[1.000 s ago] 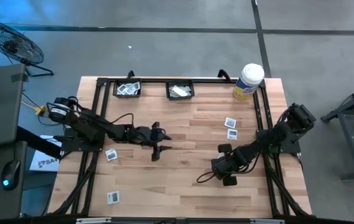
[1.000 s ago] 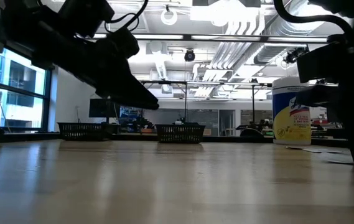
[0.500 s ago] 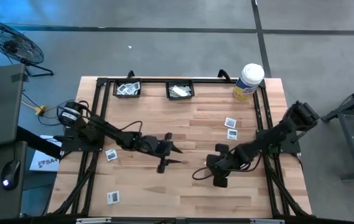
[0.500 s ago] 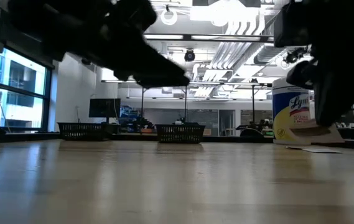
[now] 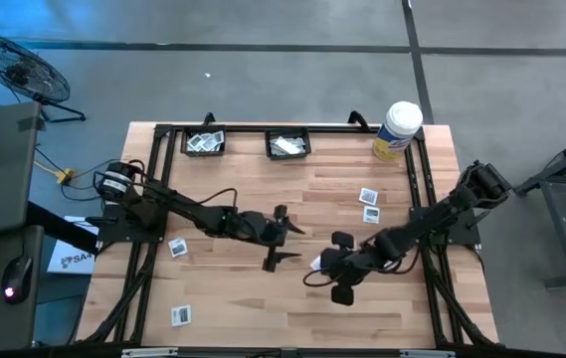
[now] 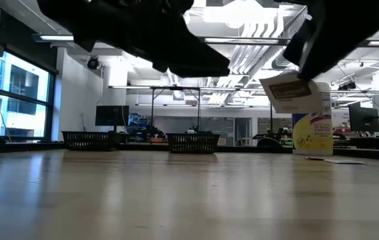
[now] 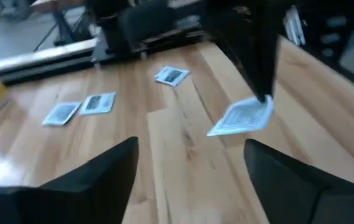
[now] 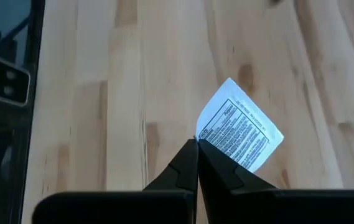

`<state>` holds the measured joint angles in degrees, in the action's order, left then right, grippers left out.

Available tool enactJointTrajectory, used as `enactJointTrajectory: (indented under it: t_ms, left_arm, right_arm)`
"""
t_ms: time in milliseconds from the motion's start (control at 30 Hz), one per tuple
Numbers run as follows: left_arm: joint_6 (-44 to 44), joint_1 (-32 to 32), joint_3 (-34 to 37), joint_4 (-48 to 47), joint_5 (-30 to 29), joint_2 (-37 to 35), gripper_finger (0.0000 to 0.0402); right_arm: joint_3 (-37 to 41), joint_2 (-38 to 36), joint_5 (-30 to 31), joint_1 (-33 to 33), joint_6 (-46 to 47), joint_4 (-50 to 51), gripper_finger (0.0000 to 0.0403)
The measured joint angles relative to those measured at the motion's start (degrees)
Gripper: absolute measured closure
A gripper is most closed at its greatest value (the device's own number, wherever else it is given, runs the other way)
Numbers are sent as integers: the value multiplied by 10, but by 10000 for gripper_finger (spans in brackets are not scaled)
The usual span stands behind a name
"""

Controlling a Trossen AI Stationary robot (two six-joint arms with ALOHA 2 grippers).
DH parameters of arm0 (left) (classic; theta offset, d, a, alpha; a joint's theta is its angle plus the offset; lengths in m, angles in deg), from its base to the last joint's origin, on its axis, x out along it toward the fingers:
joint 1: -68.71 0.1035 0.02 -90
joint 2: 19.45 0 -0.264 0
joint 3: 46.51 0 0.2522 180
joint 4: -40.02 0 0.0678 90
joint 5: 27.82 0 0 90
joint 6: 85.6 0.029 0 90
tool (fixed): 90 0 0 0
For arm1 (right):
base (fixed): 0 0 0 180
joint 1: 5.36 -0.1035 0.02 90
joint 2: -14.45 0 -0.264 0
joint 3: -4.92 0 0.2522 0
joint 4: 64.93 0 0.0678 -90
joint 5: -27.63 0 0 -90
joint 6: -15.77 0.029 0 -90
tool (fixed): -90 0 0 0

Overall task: Pick & Place First Aid Supplies
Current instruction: Put the gray towelette pack into the left black bin

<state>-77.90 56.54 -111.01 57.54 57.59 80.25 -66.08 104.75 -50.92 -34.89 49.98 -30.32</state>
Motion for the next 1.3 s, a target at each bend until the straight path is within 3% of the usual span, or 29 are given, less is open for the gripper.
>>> enactJointTrajectory:
  t_ms: [200, 467, 633, 867, 1067, 1200, 1300]
  left_arm:
    - [60, -3, 0, 14, 73, 1, 101]
    - [71, -2, 0, 31, 76, 9, 152]
    - [75, -2, 0, 28, 88, 9, 230]
    - [73, -2, 0, 8, 94, 9, 388]
    - [63, -2, 0, -24, 98, -1, 396]
    - [56, -2, 1, -70, 97, -26, 397]
    - [55, -2, 0, -118, 94, -51, 398]
  right_arm:
    - [0, 0, 36, 12, -2, -30, 401]
    - [-1, 0, 47, 40, -61, -145, 402]
    - [-1, 0, 53, 45, -73, -165, 402]
    - [-1, -1, 77, 45, -72, -165, 402]
    - [-1, -1, 66, 45, -76, -179, 385]
    - [-1, -21, 53, 44, -90, -182, 338]
    - [-1, -56, 80, 42, -92, -177, 297]
